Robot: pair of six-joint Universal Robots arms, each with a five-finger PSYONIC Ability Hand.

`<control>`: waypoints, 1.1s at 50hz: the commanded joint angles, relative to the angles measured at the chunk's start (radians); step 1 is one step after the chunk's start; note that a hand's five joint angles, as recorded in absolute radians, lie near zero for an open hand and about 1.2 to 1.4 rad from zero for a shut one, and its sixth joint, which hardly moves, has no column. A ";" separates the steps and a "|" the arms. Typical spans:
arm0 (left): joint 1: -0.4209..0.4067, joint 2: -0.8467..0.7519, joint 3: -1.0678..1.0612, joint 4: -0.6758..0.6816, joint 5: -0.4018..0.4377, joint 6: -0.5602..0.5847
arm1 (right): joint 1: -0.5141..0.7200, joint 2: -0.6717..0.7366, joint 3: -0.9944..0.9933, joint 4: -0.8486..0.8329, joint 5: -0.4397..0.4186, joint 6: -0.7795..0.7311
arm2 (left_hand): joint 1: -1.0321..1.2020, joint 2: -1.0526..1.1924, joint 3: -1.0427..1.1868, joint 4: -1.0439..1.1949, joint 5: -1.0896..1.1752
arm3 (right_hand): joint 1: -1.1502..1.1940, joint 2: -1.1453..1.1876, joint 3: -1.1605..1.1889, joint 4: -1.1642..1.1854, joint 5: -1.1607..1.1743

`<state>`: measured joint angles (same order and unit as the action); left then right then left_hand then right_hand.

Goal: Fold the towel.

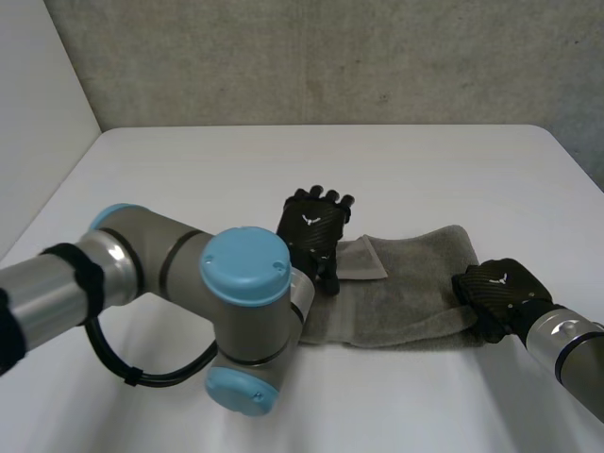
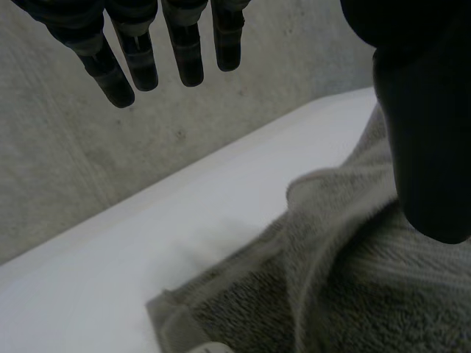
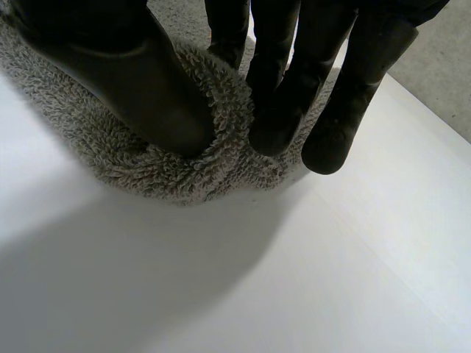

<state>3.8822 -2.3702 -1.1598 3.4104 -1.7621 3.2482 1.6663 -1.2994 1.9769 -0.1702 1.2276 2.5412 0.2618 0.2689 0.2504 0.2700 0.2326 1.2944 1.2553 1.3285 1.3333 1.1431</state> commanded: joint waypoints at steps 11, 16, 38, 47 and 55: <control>0.074 -0.158 0.226 -0.059 -0.066 -0.001 | -0.005 0.000 -0.010 0.001 0.004 -0.001 | -0.040 -0.047 -0.028 -0.048 -0.185 | 0.102 0.141 0.068 0.063 0.079; 0.108 -0.146 0.207 -0.063 -0.137 0.002 | -0.006 0.000 -0.010 0.001 0.012 -0.001 | -0.042 -0.049 -0.031 -0.051 -0.188 | 0.102 0.141 0.068 0.063 0.079; 0.128 0.262 -0.224 -0.065 -0.160 -0.019 | 0.319 -0.005 -0.262 0.029 0.007 -0.257 | -0.078 -0.085 -0.066 -0.086 -0.223 | 0.102 0.141 0.068 0.063 0.079; 0.206 0.348 -0.299 -0.048 -0.160 -0.076 | 0.628 0.164 -0.430 0.037 0.012 -0.291 | -0.078 -0.085 -0.066 -0.086 -0.223 | 0.102 0.141 0.068 0.063 0.079; 0.238 0.365 -0.319 -0.048 -0.157 -0.127 | 0.670 0.203 -0.500 0.041 0.100 -0.074 | -0.078 -0.085 -0.066 -0.086 -0.223 | -0.732 -0.693 -0.767 -0.771 -0.756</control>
<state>4.1023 -2.0085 -1.4717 3.3629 -1.9213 3.1503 2.3245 -1.1107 1.5173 -0.1281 1.2570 2.2852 0.2594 0.2687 0.2488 0.2700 0.2243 0.8496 0.8469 0.8573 0.8713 0.6837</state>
